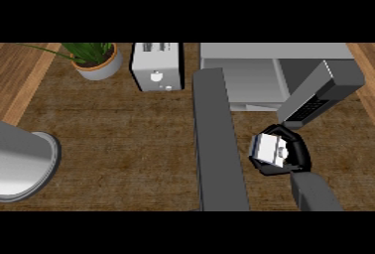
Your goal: Pick up the milk, place it into the microwave and close the microwave
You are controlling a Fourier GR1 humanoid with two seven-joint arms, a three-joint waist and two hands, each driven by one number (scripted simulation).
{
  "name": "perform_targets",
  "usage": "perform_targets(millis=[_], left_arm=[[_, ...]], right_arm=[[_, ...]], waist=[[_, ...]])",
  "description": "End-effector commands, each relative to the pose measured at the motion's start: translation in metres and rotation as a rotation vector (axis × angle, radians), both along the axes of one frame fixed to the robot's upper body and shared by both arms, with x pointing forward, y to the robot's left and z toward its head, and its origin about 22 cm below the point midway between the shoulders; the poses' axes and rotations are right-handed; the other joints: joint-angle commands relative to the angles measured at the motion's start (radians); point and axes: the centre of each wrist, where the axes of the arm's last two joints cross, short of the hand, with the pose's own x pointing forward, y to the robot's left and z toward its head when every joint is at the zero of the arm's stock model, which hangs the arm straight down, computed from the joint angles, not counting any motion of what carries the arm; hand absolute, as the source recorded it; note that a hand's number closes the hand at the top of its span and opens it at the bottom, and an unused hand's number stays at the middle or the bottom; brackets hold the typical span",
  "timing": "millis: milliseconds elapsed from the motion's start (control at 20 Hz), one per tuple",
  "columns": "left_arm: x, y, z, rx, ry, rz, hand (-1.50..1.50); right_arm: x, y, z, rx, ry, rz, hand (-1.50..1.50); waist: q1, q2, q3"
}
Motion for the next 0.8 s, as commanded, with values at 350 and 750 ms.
perform_targets(millis=[350, 750], left_arm=[[0.001, 0.002, -0.002, -0.002, 0.003, 0.006, -1.50], [-0.008, 0.003, -0.006, -0.014, 0.017, 0.005, -1.50]], right_arm=[[0.046, 0.049, 0.065, -0.027, -0.064, -0.023, 1.50], [0.097, 0.087, 0.110, -0.215, -0.069, -0.122, 1.50]], waist=[[0.002, 0.002, 0.000], [0.018, 0.005, 0.000]])
